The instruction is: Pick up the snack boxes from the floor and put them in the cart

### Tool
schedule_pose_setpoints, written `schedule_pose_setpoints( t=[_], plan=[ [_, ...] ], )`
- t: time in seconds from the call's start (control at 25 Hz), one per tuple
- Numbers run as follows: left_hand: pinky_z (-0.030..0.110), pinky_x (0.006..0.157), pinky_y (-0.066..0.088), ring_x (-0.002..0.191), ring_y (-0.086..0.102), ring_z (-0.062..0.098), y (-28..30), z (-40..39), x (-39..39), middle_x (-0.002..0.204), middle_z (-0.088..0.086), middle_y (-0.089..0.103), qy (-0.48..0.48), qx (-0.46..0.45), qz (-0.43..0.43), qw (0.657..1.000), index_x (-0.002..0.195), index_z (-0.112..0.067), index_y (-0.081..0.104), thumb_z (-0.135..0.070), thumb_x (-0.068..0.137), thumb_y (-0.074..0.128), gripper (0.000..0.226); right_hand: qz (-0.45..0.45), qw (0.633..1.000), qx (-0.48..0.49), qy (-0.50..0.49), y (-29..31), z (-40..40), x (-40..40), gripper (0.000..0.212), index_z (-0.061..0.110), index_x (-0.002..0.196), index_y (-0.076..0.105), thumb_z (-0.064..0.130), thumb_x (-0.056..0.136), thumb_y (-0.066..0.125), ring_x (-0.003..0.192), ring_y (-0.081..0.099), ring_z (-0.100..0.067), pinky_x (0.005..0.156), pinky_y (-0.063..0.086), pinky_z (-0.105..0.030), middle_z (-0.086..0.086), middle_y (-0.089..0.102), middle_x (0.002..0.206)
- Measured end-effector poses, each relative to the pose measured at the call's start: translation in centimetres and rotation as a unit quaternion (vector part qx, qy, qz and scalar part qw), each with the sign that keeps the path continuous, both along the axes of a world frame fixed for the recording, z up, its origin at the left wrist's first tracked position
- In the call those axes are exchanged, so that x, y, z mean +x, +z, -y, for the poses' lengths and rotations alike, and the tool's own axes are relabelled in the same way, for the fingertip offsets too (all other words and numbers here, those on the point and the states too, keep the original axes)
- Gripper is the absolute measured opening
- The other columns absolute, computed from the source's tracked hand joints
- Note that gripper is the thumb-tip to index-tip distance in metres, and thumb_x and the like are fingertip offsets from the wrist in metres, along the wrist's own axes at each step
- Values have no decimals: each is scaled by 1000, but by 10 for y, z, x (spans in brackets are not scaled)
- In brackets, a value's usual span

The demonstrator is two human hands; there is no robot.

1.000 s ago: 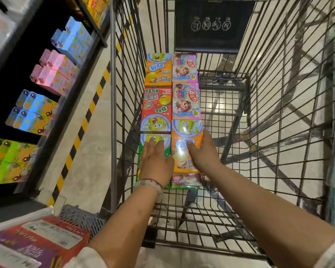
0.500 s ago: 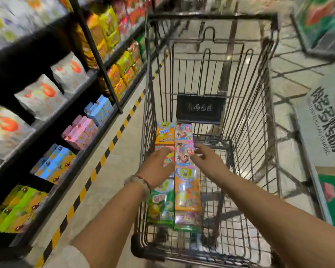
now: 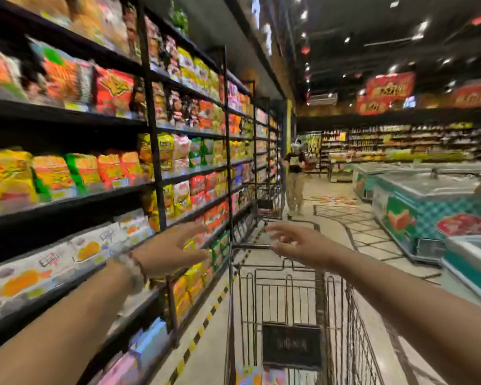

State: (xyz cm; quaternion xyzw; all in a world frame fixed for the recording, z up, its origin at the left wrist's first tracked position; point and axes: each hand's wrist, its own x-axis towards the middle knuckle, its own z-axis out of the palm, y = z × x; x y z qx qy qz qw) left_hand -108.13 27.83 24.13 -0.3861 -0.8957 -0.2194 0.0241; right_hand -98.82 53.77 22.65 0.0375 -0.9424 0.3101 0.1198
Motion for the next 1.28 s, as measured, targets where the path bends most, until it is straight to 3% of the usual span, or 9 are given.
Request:
schedule_pose_setpoints(
  t=[0.08, 0.2, 0.28, 0.44, 0.6, 0.68, 0.96, 1.16, 1.28],
  plan=[
    [29, 111, 30, 131, 33, 5, 16, 21, 12, 139, -17, 34, 12, 11, -14, 1000, 138, -35, 36, -95, 42, 41, 114, -16, 998, 48, 25, 23, 14, 5, 48, 27, 140, 41, 34, 94, 54, 111, 53, -11, 92, 45, -24, -2, 55, 131],
    [33, 108, 35, 128, 40, 7, 28, 53, 48, 138, -13, 41, 46, 62, -12, 997, 129, -40, 38, -71, 65, 61, 74, -36, 994, 65, 76, 40, 37, 13, 50, 27, 140, 41, 34, 93, 55, 106, 54, -10, 94, 48, -28, 0, 56, 125],
    [33, 108, 36, 128, 40, 6, 34, 73, 82, 138, -12, 43, 80, 82, -5, 993, 126, -41, 39, -56, 70, 56, 61, -40, 991, 48, 120, 45, 50, 18, 48, 29, 138, 42, 33, 93, 56, 106, 53, -10, 93, 48, -28, 2, 56, 122],
    [30, 105, 37, 126, 40, 4, 35, 114, 164, 136, -13, 44, 175, 102, -13, 979, 126, -40, 38, -50, 75, 58, 56, -50, 970, 83, 222, 47, 88, 28, 47, 32, 137, 43, 37, 92, 55, 111, 53, -10, 95, 46, -30, 3, 55, 129],
    [39, 107, 38, 127, 42, 9, 26, 153, 252, 137, -9, 45, 298, 97, -13, 950, 122, -40, 39, -48, 72, 58, 54, -45, 942, 71, 325, 43, 142, 58, 44, 36, 135, 43, 39, 92, 53, 111, 53, -10, 95, 47, -31, 10, 53, 124],
    [38, 108, 37, 129, 41, 10, 25, 175, 296, 138, -10, 44, 344, 83, -5, 935, 127, -37, 40, -38, 83, 63, 50, -45, 927, 66, 368, 41, 174, 77, 43, 37, 134, 43, 39, 92, 53, 109, 51, -7, 91, 46, -27, 13, 51, 120],
    [23, 101, 37, 123, 39, -1, 31, 244, 482, 131, -21, 39, 518, 66, -30, 853, 128, -40, 38, -28, 90, 58, 45, -63, 850, 49, 521, 34, 305, 172, 44, 38, 135, 42, 42, 93, 53, 113, 50, -7, 93, 43, -27, 14, 51, 127],
    [27, 102, 40, 124, 40, -2, 38, 282, 654, 131, -23, 40, 628, 60, -40, 775, 128, -44, 37, -42, 84, 59, 49, -42, 777, 8, 628, 39, 406, 286, 43, 38, 133, 44, 42, 92, 53, 119, 49, -11, 93, 41, -30, 15, 50, 127],
    [31, 104, 41, 126, 42, 0, 37, 296, 762, 133, -20, 42, 679, 65, -38, 730, 119, -48, 38, -39, 86, 62, 42, -38, 731, -12, 681, 38, 462, 374, 41, 31, 133, 47, 36, 93, 54, 116, 52, -15, 96, 43, -31, 8, 53, 129]
  ],
)
